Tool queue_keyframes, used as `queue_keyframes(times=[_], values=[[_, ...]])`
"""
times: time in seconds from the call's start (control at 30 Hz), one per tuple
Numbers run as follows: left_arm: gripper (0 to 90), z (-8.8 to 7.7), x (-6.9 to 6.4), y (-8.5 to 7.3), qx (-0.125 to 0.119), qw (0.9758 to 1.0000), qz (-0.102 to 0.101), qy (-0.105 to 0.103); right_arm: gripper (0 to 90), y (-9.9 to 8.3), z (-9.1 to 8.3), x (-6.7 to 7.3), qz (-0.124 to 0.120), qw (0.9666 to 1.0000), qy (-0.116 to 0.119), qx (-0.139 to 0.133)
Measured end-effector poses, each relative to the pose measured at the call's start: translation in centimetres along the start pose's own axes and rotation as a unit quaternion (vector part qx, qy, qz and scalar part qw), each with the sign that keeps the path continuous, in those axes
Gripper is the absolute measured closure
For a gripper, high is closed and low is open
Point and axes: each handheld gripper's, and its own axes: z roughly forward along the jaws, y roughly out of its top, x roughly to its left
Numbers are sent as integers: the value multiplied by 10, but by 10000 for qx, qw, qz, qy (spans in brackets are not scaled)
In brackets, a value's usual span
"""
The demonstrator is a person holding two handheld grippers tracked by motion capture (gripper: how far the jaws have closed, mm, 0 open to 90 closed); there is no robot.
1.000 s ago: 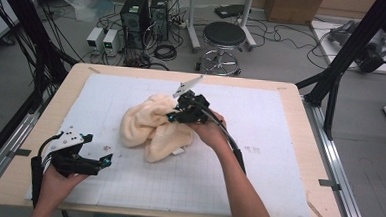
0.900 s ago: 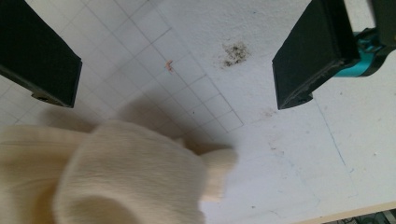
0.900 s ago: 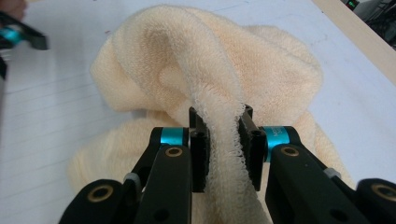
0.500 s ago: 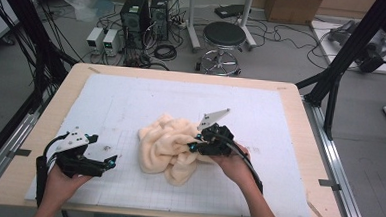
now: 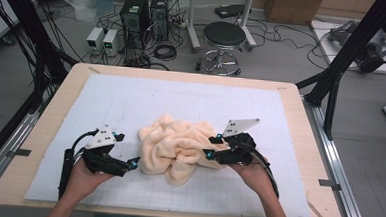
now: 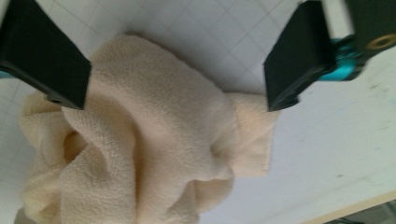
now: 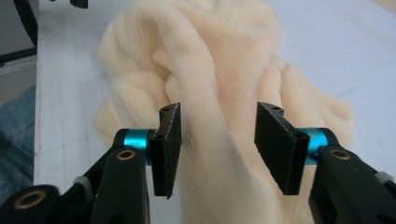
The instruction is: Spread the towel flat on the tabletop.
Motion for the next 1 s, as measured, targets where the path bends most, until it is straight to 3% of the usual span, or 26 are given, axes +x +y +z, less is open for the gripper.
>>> queue_keyframes(times=[0.03, 0.23, 0.3, 0.37, 0.47, 0.57, 0.63, 0.73, 0.77, 0.8, 0.83, 0.9, 0.97, 1.0], values=[[210, 9, 1, 2, 118, 9998, -55, -156, 521, -10, 0, -5, 86, 9998, 33, 155], [386, 33, 10, 7, 237, 9988, -99, -415, 512, -30, 16, -11, 226, 9991, 171, 319], [501, 37, 10, 7, 249, 9986, -73, -453, 600, -33, 23, -12, 291, 9987, 271, 317], [654, 44, 10, 6, 411, 9978, 38, -522, 730, -34, 27, -11, 198, 9984, 262, 457], [761, 43, 13, 6, 415, 9978, -58, -521, 798, -33, 26, -9, 68, 9982, 298, 515], [793, 33, 17, 9, 304, 9984, -125, -459, 814, -32, 14, -10, 140, 9988, 301, 350], [795, 19, 15, 18, 241, 9990, 23, -364, 819, -28, -4, -6, 55, 9995, 197, 234], [795, 8, 13, 24, 179, 9993, 109, -298, 820, -24, -16, 0, -31, 9998, 106, 166], [793, -3, 10, 29, 112, 9992, 175, -330, 824, -21, -29, 7, -88, 9999, 60, 91], [792, -3, 10, 29, 112, 9992, 175, -330, 824, -21, -29, 7, -88, 9999, 60, 91], [792, -14, 5, 31, 41, 9990, 312, -327, 830, -21, -39, 18, -180, 9998, 41, 41], [792, -20, 1, 31, 52, 9987, 376, -349, 830, -21, -41, 22, -262, 9996, 18, 49], [786, -27, -10, 19, 30, 9986, 344, -410, 830, -29, -45, 46, -326, 9994, 62, 137], [785, -27, -10, 19, 30, 9986, 344, -410, 831, -33, -44, 52, -308, 9994, 79, 130]])
